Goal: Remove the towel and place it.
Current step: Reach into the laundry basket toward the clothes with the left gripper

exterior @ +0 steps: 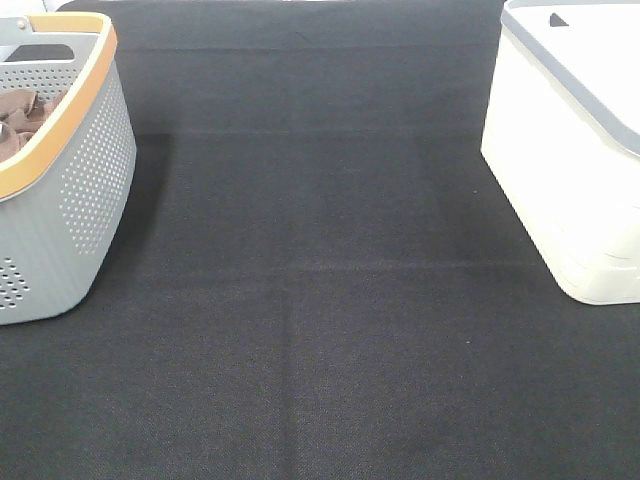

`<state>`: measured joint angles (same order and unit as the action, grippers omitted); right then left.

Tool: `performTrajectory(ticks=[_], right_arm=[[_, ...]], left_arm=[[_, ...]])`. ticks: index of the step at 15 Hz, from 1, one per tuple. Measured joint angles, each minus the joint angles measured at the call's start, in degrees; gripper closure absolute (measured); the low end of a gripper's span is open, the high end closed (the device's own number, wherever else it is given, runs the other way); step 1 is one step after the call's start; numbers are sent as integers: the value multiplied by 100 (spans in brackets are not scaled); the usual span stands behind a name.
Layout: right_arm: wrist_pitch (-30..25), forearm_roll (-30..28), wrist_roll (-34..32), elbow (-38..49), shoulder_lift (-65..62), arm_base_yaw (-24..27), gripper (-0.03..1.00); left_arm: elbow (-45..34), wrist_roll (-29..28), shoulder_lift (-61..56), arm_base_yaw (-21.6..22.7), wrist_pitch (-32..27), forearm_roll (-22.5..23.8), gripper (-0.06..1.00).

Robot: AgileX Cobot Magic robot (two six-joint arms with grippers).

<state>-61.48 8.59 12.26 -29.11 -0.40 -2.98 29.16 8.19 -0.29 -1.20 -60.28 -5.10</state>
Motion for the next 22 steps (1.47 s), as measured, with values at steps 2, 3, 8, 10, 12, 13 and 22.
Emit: performTrajectory(ticks=[2, 3, 8, 10, 12, 13, 22], right_arm=[[0, 0, 0, 0, 0, 0, 24], [0, 0, 0, 0, 0, 0, 24], [0, 0, 0, 0, 0, 0, 24], [0, 0, 0, 0, 0, 0, 24], [0, 0, 0, 0, 0, 0, 24], [0, 0, 0, 0, 0, 0, 24], [0, 0, 0, 0, 0, 0, 24]], left_arm=[[0, 0, 0, 0, 0, 0, 25], [0, 0, 0, 0, 0, 0, 25], [0, 0, 0, 0, 0, 0, 25], [0, 0, 0, 0, 0, 0, 25], [0, 0, 0, 0, 0, 0, 25], [0, 0, 0, 0, 0, 0, 25], [292, -286, 1455, 0, 2681, 11, 29]])
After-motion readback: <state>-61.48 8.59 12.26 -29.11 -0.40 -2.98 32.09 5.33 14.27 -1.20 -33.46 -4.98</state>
